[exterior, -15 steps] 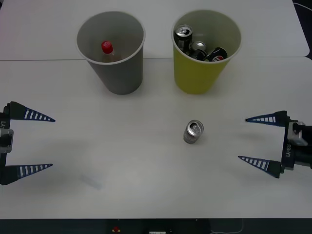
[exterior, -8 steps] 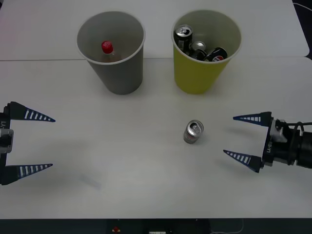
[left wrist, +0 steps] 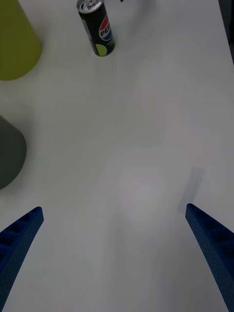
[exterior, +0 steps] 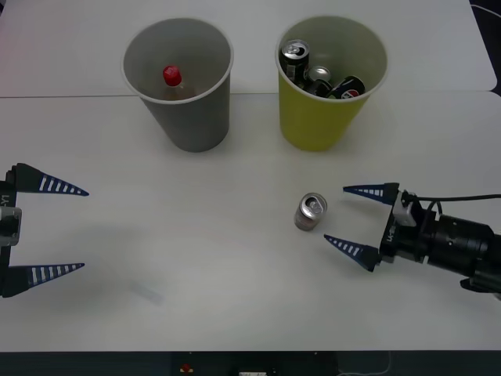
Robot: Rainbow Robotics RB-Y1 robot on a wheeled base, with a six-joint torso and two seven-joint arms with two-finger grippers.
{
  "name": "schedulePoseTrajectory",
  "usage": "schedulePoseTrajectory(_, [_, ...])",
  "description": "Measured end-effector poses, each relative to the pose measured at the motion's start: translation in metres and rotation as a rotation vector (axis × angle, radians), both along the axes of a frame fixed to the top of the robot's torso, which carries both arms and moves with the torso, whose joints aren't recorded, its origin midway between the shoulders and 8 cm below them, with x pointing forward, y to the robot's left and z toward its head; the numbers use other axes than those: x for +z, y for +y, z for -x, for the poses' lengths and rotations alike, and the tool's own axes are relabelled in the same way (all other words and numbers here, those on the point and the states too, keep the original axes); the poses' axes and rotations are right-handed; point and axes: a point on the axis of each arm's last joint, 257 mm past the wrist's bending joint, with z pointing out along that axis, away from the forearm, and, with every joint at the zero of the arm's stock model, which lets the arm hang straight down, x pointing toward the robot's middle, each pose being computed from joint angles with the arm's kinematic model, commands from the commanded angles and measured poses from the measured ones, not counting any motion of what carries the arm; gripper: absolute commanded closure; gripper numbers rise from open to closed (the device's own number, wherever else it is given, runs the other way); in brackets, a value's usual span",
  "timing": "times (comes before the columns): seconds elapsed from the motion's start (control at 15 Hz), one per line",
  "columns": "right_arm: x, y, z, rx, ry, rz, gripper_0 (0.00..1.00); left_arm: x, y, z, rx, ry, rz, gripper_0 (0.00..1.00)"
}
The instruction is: Put the can into the green bin and the plastic bottle into the gray bin
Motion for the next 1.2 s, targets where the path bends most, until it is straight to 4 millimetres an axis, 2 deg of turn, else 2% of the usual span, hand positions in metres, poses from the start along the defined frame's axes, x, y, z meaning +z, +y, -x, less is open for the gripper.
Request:
schedulePoseTrajectory(0.6, [-0.025, 0.061, -0.029, 0.006, 0.000, -0.010, 0.00, 0.000, 0.000, 0.000, 0.000, 0.000, 0.000, 0.00])
schedulePoseTrajectory(0.67, [-0.026, 0.065, -0.031, 0.008, -0.003, -0.007, 0.10, 0.000, 0.000, 0.000, 0.000, 0.000, 0.000, 0.00])
schedulePoseTrajectory(0.73, [-0.026, 0.067, -0.032, 0.008, -0.008, -0.005, 0.69, 0.000, 0.000, 0.000, 0.000, 0.000, 0.000, 0.00])
schedulePoseTrajectory(0.8, [-0.025, 0.068, -0.032, 0.009, -0.009, -0.005, 0.99, 0.000, 0.000, 0.000, 0.000, 0.000, 0.000, 0.00])
schedulePoseTrajectory(1.2, [-0.025, 0.070, -0.028, 0.024, -0.004, -0.010, 1.00, 0.000, 0.000, 0.000, 0.000, 0.000, 0.000, 0.00])
